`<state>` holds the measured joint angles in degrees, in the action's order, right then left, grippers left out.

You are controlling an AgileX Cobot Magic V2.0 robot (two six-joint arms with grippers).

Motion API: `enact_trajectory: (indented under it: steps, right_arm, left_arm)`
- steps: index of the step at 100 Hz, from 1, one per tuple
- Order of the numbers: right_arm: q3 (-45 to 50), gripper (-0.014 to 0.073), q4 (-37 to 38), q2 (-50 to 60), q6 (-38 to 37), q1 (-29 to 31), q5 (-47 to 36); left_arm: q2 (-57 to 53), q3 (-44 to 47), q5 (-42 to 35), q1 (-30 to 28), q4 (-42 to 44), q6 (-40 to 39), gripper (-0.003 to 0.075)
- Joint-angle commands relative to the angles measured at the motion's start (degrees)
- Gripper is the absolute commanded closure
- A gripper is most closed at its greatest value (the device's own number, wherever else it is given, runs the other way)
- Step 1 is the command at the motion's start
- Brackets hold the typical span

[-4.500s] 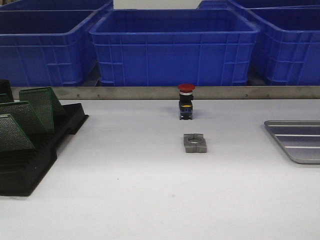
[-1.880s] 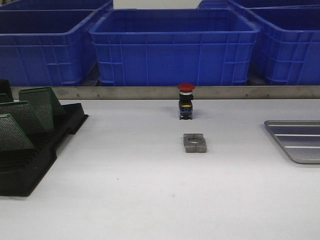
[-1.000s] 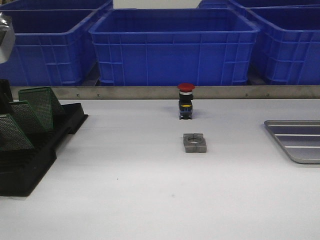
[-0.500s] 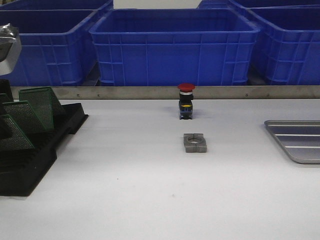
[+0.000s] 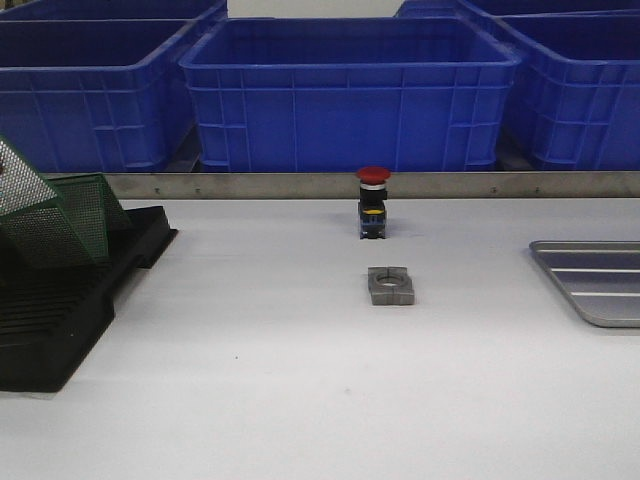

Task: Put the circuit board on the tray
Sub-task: 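Lift the board out of the rack and carry it toward the table center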

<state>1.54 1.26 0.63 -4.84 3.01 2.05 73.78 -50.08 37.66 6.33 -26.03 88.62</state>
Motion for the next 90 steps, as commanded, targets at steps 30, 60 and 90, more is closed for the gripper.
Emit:
enact_trajectory:
  steps: [30,60,90]
  right_arm:
    - [-0.7,0.0656,0.7,1.5,0.3,0.0,-4.3]
    - [-0.7,0.0656,0.7,1.5,0.3,0.0,-4.3]
    - [-0.7,0.0656,0.7,1.5,0.3,0.0,-4.3]
  left_arm:
    - [-6.3,-1.5,19.4,0.4,-27.0,-0.7,0.0741]
    - [-6.2,1.0,21.0,9.6,-32.3,-0.7,0.0741]
    - [-6.2,1.2,15.5,22.3,-38.5,-0.7,0.0741]
